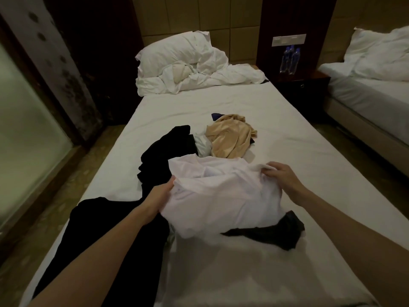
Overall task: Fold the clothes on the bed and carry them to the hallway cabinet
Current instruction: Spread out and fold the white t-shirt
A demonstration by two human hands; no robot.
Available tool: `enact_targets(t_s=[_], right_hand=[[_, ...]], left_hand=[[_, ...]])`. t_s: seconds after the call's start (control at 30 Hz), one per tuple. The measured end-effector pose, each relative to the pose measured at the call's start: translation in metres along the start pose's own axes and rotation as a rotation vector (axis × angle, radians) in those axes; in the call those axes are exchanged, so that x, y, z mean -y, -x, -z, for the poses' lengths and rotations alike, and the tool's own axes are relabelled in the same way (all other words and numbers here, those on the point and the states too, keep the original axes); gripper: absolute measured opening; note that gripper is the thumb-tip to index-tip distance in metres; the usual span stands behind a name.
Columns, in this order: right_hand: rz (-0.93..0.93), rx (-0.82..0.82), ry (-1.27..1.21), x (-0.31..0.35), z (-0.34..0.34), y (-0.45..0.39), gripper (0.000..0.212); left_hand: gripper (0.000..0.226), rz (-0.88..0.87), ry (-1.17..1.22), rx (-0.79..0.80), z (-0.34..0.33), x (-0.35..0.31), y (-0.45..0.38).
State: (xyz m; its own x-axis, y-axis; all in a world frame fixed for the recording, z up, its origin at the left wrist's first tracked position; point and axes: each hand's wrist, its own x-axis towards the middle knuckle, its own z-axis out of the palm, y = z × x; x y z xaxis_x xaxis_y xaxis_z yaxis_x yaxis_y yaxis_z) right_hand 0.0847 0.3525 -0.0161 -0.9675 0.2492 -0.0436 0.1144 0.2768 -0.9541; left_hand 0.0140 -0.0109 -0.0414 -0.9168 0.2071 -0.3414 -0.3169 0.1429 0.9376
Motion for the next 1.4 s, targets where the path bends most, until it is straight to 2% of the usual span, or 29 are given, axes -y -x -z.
enact_targets(t_s=[0.07, 0.17, 0.23, 0.3, 0.4, 0.5, 0.57, 0.6, 0.63, 0.7, 0.73, 0.8, 0.87, 0.93, 1.0, 1.1, 1.27, 1.33, 1.4], right_hand=[[-0.083, -0.08, -0.082, 0.002, -0.006, -0.028, 0.02], [-0.195, -0.127, -0.136, -0.003, -0.016, -0.076, 0.027], [-0.278, -0.121, -0.044, -0.013, -0.024, -0.108, 0.023], [-0.379, -0.156, 0.093, -0.028, -0.032, -0.138, 0.031], [-0.448, -0.188, 0.16, -0.04, -0.047, -0.167, 0.055], [-0.338, -0.026, 0.117, -0.043, -0.062, -0.181, 0.057], [-0.313, 0.104, -0.037, -0.054, -0.065, -0.183, 0.065], [-0.338, 0.147, -0.085, -0.06, -0.064, -0.18, 0.071], [-0.34, 0.19, -0.085, -0.065, -0.061, -0.177, 0.066], [-0.292, 0.241, -0.018, -0.065, -0.059, -0.17, 0.04], [-0.268, 0.244, 0.01, -0.064, -0.058, -0.169, 0.032], [-0.216, 0.18, 0.045, -0.051, -0.053, -0.164, 0.029], [-0.154, 0.082, 0.096, -0.036, -0.047, -0.16, 0.03], [-0.161, 0.008, 0.0, -0.016, -0.039, -0.148, 0.037], [-0.152, -0.034, -0.083, 0.007, -0.03, -0.132, 0.034], [-0.101, -0.041, -0.108, 0.039, -0.02, -0.103, 0.016], [-0.007, -0.106, 0.058, 0.07, -0.012, -0.052, 0.018], [0.043, -0.065, 0.238, 0.08, -0.009, -0.034, 0.021], [0.067, 0.011, 0.487, 0.089, -0.007, -0.016, 0.031]], left_hand=[[0.058, 0.097, 0.111, 0.14, 0.005, -0.014, -0.019], [0.071, 0.127, -0.054, 0.301, 0.016, -0.033, -0.045], [0.057, 0.13, -0.127, 0.296, 0.022, -0.043, -0.066], [0.045, 0.148, -0.191, 0.153, 0.025, -0.046, -0.093], [0.043, 0.118, -0.248, -0.154, 0.018, -0.031, -0.135], [0.052, 0.011, -0.523, -0.436, 0.001, -0.012, -0.158], [0.061, -0.056, -0.676, -0.468, -0.007, -0.008, -0.159], [0.061, -0.082, -0.697, -0.455, -0.008, -0.011, -0.158], [0.055, -0.094, -0.708, -0.428, -0.008, -0.012, -0.16], [0.034, -0.083, -0.691, -0.367, -0.006, -0.02, -0.161], [0.035, -0.06, -0.631, -0.342, -0.004, -0.024, -0.161], [0.041, 0.004, -0.417, -0.319, -0.002, -0.033, -0.154], [0.03, 0.067, -0.289, -0.269, -0.001, -0.039, -0.145], [0.022, 0.15, -0.179, -0.201, -0.002, -0.045, -0.133], [0.019, 0.17, -0.102, -0.168, 0.0, -0.052, -0.117], [0.009, 0.119, -0.19, -0.145, 0.008, -0.059, -0.086], [0.014, 0.12, -0.409, -0.005, 0.022, -0.063, -0.025], [0.009, 0.073, -0.431, 0.011, 0.027, -0.069, -0.001], [0.017, 0.014, -0.421, 0.019, 0.032, -0.078, 0.02]])
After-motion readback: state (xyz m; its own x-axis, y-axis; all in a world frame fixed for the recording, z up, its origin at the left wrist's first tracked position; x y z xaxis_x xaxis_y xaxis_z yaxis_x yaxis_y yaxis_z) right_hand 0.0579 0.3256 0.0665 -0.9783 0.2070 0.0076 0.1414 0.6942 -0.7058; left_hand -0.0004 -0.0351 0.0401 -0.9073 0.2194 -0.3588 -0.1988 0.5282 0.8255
